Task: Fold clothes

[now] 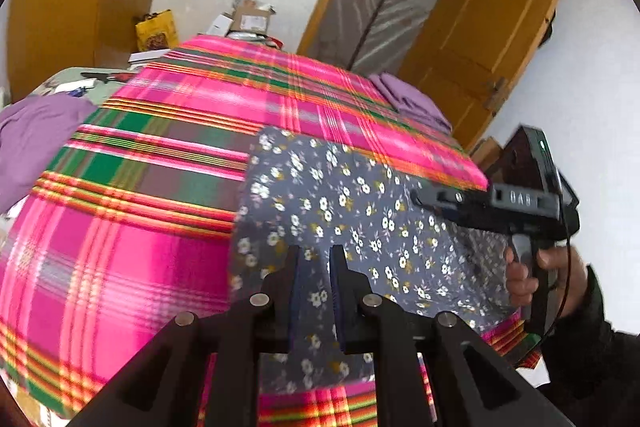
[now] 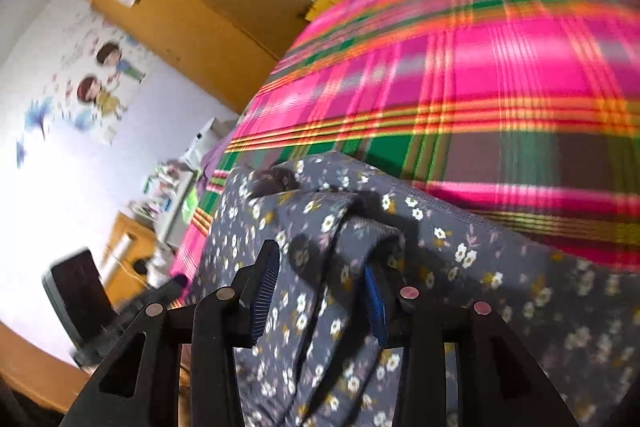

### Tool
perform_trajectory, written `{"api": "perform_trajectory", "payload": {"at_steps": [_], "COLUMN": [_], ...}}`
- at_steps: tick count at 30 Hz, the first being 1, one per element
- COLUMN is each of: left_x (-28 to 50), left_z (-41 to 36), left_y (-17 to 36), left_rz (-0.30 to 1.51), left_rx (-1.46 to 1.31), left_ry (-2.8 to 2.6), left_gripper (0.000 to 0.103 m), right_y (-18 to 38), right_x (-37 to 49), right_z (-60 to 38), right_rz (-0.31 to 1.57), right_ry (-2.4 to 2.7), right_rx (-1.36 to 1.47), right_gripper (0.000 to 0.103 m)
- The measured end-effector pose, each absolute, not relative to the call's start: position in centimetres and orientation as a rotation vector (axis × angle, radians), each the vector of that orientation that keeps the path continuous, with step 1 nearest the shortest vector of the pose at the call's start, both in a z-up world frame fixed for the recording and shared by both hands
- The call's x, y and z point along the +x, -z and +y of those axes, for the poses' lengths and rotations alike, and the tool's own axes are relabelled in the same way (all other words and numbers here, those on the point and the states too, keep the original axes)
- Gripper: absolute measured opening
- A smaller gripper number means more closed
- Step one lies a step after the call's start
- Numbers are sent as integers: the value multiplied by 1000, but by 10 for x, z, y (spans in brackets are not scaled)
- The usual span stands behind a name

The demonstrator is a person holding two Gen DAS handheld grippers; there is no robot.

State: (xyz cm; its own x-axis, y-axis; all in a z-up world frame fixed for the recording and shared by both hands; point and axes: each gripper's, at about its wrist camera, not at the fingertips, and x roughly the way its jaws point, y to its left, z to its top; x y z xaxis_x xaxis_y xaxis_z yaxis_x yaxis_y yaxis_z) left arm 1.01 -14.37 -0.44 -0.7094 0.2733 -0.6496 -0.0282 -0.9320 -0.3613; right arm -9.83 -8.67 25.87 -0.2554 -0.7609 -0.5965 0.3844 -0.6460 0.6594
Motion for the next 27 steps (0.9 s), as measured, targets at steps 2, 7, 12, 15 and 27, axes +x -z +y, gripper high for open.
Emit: {"api": "perform_trajectory", "payload": {"at_steps": [2, 7, 12, 15, 27], "left_x": [7, 5, 4, 5, -89], "left_z": [-139, -137, -139, -139, -143], "left_y": [9, 25, 27, 16, -4], "left_rz": [-478, -460, -459, -426, -252], "left_rx": [-1123, -1173, -1176, -1165, -1225], "left_ry": [-2702, -2693, -2685, -2710, -2788], "left_gripper": [13, 13, 13, 13, 17], "right_y": [-261, -267, -244, -258, -299], "right_x": [-97, -85, -86, -81, -68], "right_z": [-81, -65, -63, -65, -111], "right_rz": [-524, -565, -615, -528, -152], "right_ry": [1994, 2054, 2038, 2112, 2214], "right_rx": [1201, 1119, 1237, 1230, 1044], "right_gripper": [20, 7, 10, 21, 20]}}
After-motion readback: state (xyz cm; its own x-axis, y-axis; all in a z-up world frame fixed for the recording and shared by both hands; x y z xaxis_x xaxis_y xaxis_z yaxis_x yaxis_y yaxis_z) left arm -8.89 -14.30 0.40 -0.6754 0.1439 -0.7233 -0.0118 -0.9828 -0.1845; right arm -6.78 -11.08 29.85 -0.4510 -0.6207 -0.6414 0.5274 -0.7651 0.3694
